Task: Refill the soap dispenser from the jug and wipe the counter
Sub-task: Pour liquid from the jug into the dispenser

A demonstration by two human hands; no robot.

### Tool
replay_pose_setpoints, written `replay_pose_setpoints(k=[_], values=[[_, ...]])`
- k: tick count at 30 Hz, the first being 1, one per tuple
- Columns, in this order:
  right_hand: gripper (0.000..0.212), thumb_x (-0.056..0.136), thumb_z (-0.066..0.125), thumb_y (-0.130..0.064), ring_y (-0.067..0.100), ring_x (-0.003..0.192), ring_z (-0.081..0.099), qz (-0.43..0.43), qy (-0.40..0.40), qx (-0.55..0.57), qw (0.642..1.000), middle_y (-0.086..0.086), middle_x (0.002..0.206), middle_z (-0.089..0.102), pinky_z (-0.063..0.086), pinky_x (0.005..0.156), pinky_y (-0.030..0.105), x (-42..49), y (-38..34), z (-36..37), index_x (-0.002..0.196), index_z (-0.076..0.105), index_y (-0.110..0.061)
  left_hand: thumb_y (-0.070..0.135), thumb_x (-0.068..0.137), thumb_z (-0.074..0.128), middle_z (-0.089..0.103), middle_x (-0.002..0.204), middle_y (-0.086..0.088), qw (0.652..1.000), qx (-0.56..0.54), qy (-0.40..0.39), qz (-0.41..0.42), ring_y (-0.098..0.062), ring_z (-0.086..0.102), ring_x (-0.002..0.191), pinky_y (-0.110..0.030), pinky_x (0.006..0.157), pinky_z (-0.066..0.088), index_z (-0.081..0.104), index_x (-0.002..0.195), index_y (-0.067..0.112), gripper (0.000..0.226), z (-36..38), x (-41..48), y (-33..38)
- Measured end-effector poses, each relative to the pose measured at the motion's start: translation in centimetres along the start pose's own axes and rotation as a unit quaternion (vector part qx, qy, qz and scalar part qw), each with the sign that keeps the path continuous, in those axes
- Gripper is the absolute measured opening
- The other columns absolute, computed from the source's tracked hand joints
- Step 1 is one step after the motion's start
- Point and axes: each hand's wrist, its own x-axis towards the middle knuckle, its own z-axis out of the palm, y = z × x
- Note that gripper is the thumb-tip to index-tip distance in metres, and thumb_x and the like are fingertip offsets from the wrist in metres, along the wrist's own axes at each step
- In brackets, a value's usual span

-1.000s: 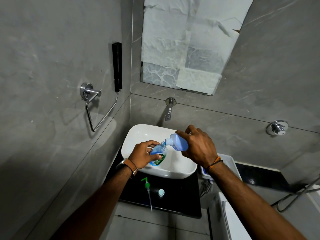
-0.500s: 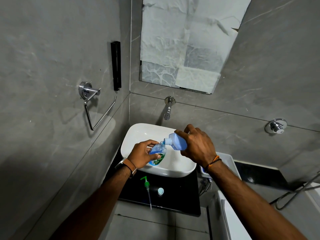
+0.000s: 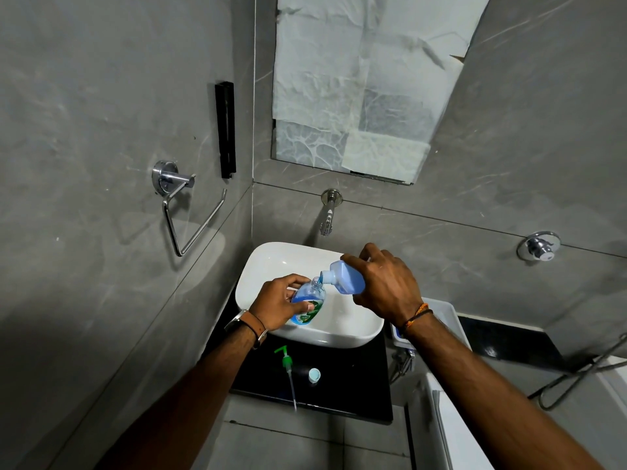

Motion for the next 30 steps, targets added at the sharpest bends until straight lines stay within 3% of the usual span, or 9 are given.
replay_pose_setpoints(k=[30], values=[[0.072, 0.071, 0.081, -0.031, 0.029, 0.09, 0.061, -0.004, -0.005, -0.008, 1.0, 0.003, 0.113, 0.058, 0.051, 0.076, 0.037, 0.62, -0.27, -0.36, 0.138, 0.056, -0.037, 0.024, 0.073, 0.086, 0.072, 0.116, -0.005, 1.0, 0.015, -0.001, -0.001, -0.021, 0.072, 0.101, -0.042, 0.09, 0.061, 0.063, 0.12, 0.016, 0.053, -0.16, 0.37, 0.13]])
